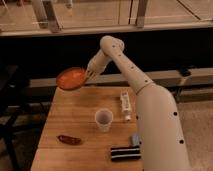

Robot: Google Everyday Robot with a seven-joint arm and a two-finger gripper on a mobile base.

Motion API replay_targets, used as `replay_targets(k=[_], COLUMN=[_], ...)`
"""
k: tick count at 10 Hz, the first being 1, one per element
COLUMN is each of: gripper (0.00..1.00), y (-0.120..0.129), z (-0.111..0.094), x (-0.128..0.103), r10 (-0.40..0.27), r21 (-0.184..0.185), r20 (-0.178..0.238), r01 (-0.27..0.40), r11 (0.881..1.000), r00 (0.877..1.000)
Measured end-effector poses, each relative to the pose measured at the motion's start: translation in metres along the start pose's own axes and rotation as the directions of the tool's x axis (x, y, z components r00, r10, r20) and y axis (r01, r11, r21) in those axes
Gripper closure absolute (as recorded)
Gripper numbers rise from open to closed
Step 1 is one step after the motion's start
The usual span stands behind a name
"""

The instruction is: Pick up the ceramic bowl

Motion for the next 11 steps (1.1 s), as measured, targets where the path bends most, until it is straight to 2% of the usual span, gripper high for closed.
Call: replay_targets(k=[4, 11], gripper=[1.00, 1.00], y=[-0.0013, -0.0029], z=[0.0002, 0.0004], x=[0.0004, 0.0014], r10=[-0.008, -0.028], r21=[0.029, 0.054], r20=[0.012, 0.021], r01=[0.008, 0.026], r11=[1.000, 0.998], r00=[1.000, 0.999])
